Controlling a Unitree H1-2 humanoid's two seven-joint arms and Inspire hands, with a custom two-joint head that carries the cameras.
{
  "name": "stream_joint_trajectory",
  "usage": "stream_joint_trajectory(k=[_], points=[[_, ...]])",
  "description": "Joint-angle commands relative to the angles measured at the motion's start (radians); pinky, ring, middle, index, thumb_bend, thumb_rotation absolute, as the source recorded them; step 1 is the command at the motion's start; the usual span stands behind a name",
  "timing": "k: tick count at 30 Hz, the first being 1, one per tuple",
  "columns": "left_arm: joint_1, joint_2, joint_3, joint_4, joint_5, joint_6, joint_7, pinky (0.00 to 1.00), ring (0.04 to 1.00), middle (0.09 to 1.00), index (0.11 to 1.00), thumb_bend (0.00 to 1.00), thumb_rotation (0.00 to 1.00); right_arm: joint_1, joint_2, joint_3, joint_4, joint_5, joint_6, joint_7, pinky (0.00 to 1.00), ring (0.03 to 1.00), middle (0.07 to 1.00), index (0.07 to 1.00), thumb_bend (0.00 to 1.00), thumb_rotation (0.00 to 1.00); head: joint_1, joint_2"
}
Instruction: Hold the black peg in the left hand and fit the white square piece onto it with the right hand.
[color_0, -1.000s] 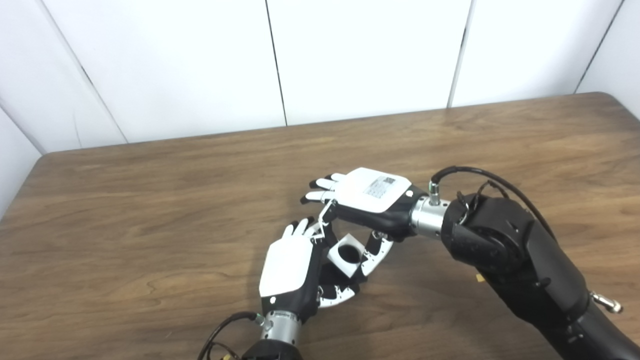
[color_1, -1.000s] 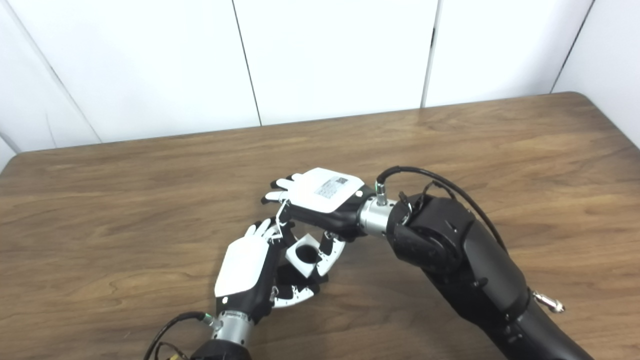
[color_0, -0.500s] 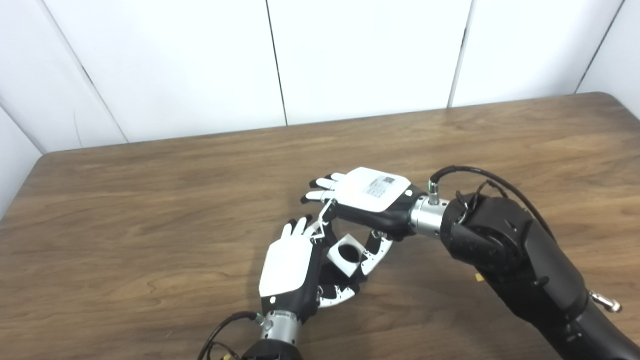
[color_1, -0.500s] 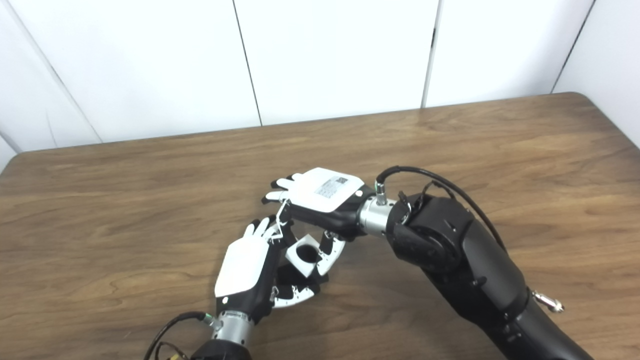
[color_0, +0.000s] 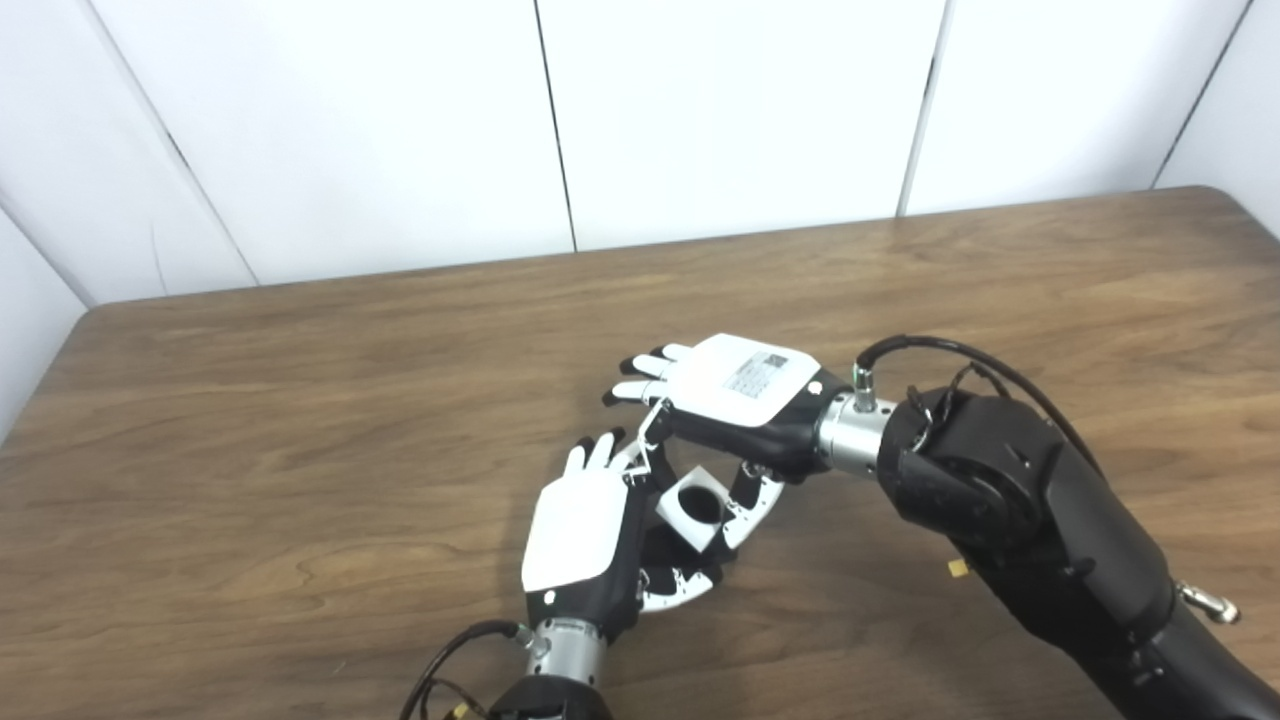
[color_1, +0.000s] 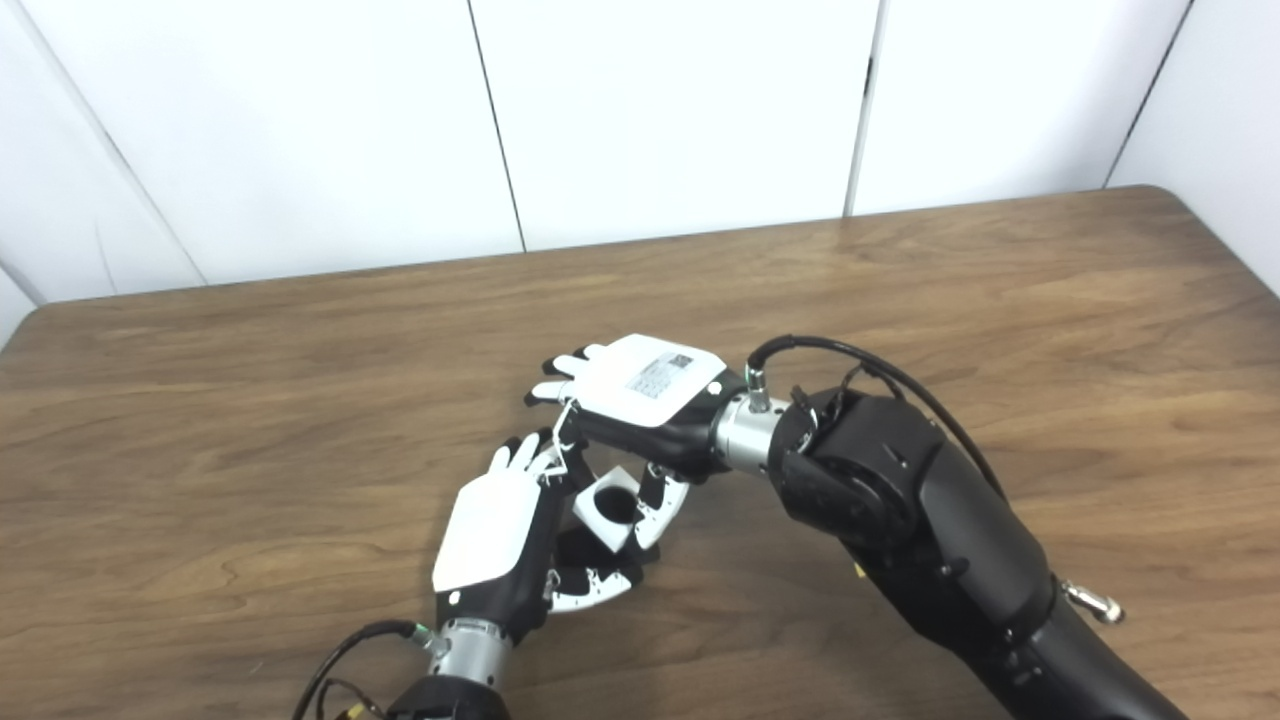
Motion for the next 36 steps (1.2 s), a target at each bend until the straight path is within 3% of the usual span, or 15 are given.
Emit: stream_joint_trajectory(k=[1,23,36], points=[[0.005,-0.016,-0.029,0.036,0.022,0.002,-0.025,0.99,0.966,0.885,0.492,0.52,0.08,-0.025,-0.007,0.009,-0.004,-0.008,-0.007,0.02,1.0,1.0,0.94,0.492,0.52,0.15,0.0,0.001],[0.001,-0.024,-0.029,0.036,0.006,0.015,-0.019,0.99,0.971,0.881,0.492,0.52,0.08,-0.014,-0.029,0.04,0.022,-0.058,-0.071,0.007,0.93,1.0,0.937,0.492,0.52,0.15,0.002,0.005],[-0.004,-0.03,-0.039,0.053,0.011,0.023,-0.024,0.99,0.972,0.888,0.492,0.52,0.08,-0.012,-0.017,0.044,0.004,-0.049,-0.059,0.019,0.93,1.0,0.92,0.492,0.52,0.15,0.004,0.01]])
